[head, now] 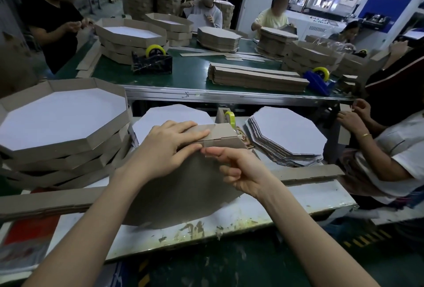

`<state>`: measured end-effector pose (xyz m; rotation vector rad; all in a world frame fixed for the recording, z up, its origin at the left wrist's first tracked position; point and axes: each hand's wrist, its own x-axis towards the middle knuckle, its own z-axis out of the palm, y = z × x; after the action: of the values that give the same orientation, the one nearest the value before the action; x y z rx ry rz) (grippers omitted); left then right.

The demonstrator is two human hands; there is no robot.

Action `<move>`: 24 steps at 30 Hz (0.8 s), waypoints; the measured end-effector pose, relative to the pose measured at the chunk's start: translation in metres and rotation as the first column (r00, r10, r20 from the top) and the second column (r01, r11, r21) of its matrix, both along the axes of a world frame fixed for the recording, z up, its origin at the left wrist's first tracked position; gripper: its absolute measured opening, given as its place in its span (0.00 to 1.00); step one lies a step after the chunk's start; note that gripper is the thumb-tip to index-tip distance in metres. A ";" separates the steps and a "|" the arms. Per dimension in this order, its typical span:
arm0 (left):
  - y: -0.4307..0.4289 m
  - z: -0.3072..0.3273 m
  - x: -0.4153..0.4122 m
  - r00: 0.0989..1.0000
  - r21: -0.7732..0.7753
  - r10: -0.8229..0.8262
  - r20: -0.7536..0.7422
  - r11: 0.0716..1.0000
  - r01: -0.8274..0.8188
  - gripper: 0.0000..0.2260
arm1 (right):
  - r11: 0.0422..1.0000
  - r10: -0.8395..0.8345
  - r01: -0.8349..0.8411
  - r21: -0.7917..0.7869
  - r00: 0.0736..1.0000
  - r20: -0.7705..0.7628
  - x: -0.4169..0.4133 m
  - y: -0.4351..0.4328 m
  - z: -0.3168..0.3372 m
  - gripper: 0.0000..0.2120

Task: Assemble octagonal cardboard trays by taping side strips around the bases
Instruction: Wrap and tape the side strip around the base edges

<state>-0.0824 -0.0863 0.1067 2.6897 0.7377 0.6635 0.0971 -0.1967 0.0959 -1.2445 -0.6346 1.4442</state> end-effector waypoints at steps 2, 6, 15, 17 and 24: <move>-0.001 0.002 0.000 1.000 -0.002 0.021 -0.010 1.000 -0.021 0.17 | 0.999 -0.040 0.037 0.023 0.991 0.129 0.000 0.007 -0.003 0.16; -0.008 0.009 0.006 0.988 -0.060 0.136 0.076 0.989 -0.132 0.18 | 0.996 -0.058 0.042 0.073 0.970 0.236 0.002 0.013 -0.010 0.16; -0.016 0.011 0.024 0.940 -0.093 0.247 0.234 0.968 -0.231 0.13 | 0.998 -0.026 0.005 0.069 0.955 0.295 0.011 0.009 -0.014 0.15; -0.019 0.010 0.023 0.939 -0.087 0.229 0.255 0.973 -0.214 0.12 | 0.998 -0.010 -0.010 0.059 0.943 0.333 0.010 0.009 -0.010 0.14; -0.014 0.012 0.021 0.950 -0.041 0.205 0.233 0.979 -0.201 0.16 | 1.000 0.030 -0.028 -0.012 0.823 0.567 -0.014 -0.007 -0.030 0.17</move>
<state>-0.0613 -0.1002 0.1184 2.4800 0.9570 1.0029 0.0827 -0.2034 0.0664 -1.6914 -1.0533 1.0831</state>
